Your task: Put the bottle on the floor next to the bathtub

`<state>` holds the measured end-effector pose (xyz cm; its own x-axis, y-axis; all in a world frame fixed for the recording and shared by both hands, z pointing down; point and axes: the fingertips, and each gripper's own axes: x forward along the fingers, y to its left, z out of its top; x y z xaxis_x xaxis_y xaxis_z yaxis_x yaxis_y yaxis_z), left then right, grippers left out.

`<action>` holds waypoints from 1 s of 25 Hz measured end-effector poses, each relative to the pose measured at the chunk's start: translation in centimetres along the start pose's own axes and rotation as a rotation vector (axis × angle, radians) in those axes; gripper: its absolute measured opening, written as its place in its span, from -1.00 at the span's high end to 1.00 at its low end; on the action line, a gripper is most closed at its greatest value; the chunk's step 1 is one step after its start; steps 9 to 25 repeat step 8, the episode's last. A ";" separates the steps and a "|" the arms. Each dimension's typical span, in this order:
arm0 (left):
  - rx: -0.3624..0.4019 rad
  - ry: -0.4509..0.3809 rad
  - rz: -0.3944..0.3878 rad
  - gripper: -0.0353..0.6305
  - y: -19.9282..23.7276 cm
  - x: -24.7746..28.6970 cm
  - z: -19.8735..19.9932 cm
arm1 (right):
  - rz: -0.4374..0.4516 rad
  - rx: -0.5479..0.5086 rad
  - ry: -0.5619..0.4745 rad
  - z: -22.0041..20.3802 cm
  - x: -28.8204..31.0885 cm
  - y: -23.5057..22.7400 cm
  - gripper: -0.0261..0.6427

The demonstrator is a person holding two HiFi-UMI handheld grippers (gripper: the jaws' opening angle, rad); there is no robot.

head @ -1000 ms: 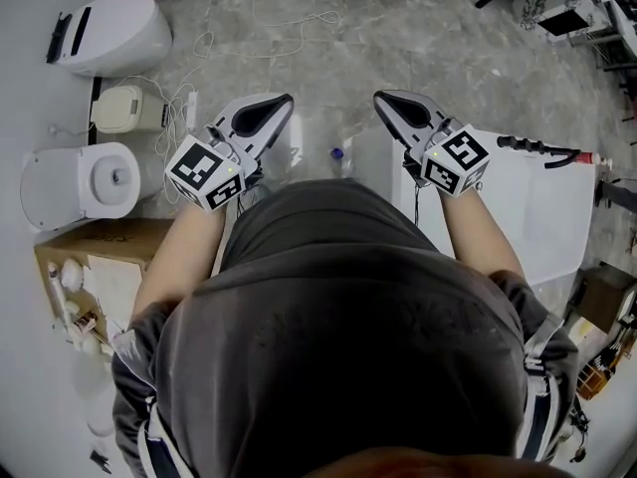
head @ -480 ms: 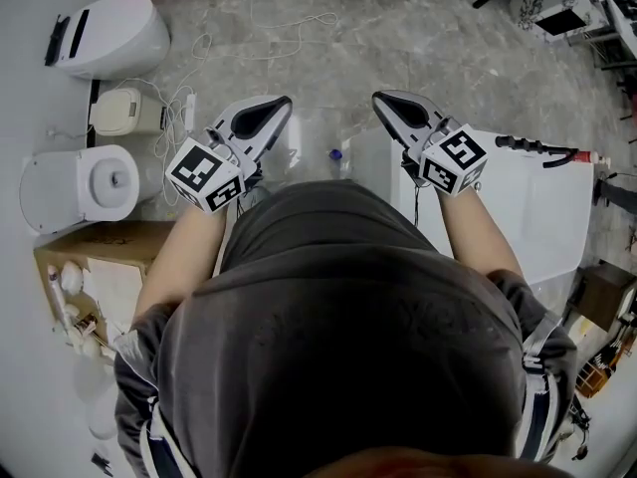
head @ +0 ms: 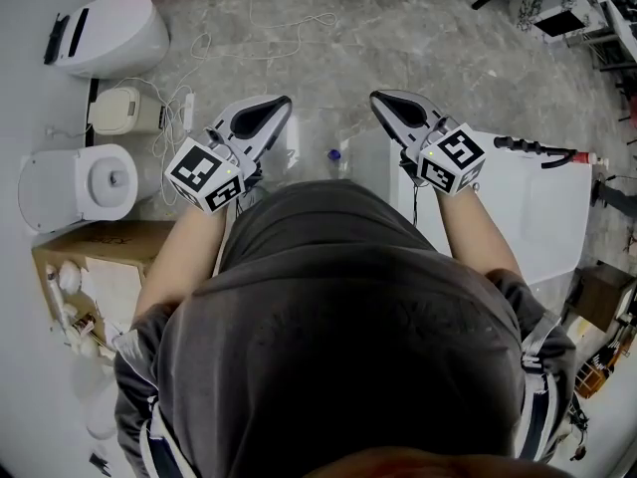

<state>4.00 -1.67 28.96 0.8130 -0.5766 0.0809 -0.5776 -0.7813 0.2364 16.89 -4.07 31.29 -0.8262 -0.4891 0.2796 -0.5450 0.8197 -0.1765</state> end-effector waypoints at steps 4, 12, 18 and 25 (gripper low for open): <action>-0.001 -0.003 0.000 0.87 -0.2 -0.2 0.1 | 0.001 -0.004 0.000 0.1 -0.1 0.2 0.95; -0.003 -0.007 -0.001 0.87 -0.4 -0.1 0.2 | 0.000 -0.003 -0.002 0.2 -0.4 0.3 0.95; -0.003 -0.007 -0.001 0.87 -0.4 -0.1 0.2 | 0.000 -0.003 -0.002 0.2 -0.4 0.3 0.95; -0.003 -0.007 -0.001 0.87 -0.4 -0.1 0.2 | 0.000 -0.003 -0.002 0.2 -0.4 0.3 0.95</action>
